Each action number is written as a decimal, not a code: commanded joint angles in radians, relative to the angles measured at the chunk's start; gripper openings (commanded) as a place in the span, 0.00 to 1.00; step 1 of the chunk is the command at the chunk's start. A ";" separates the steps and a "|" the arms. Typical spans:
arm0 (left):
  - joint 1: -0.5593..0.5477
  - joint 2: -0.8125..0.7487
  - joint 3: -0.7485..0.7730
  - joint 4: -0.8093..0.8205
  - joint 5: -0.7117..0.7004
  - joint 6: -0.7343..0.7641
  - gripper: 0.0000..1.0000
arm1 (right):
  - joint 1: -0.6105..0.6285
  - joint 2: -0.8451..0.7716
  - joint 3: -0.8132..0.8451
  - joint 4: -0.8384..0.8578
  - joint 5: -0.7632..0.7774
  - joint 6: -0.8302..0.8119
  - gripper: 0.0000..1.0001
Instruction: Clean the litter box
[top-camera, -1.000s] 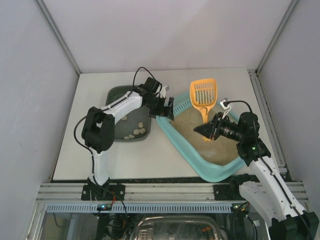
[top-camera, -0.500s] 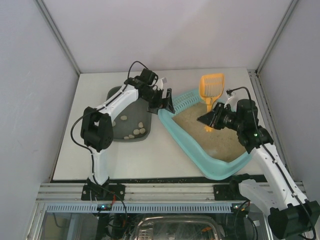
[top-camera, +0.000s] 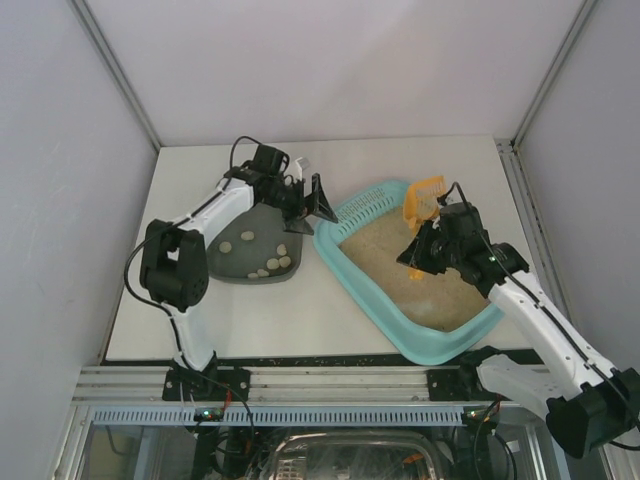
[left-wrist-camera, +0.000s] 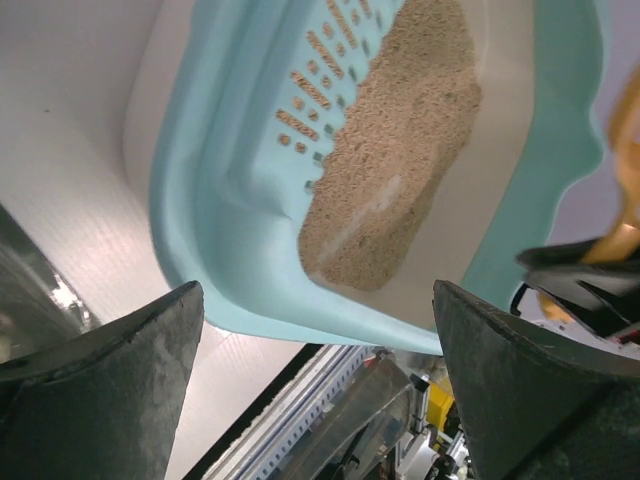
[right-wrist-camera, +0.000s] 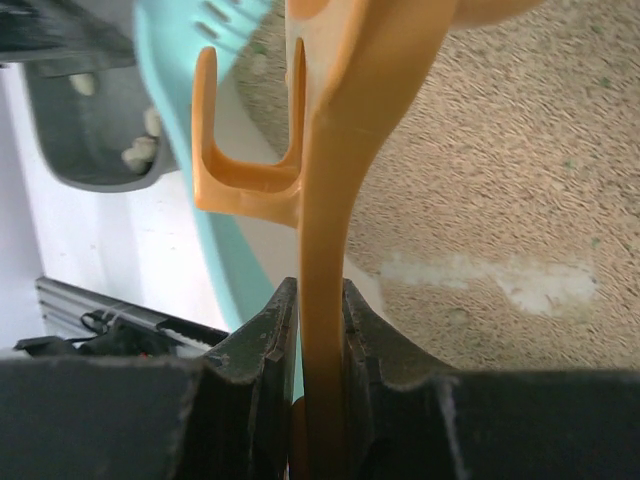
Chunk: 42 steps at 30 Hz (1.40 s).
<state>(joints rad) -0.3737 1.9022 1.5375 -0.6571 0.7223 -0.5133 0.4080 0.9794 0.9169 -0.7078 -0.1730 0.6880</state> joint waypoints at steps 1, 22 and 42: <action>0.012 -0.077 -0.021 0.063 0.081 -0.076 1.00 | 0.012 0.050 0.047 -0.068 0.088 -0.023 0.00; 0.387 -0.364 -0.006 0.040 -0.650 -0.348 1.00 | -0.185 -0.035 0.036 0.075 0.251 -0.230 0.00; 0.248 0.282 0.940 -0.435 -0.843 -0.178 1.00 | -0.182 0.123 0.079 0.180 0.064 -0.291 0.00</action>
<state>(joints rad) -0.0944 2.0979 2.1433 -0.9520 -0.1627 -0.8005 0.1699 1.0851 0.9161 -0.5789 -0.1249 0.4355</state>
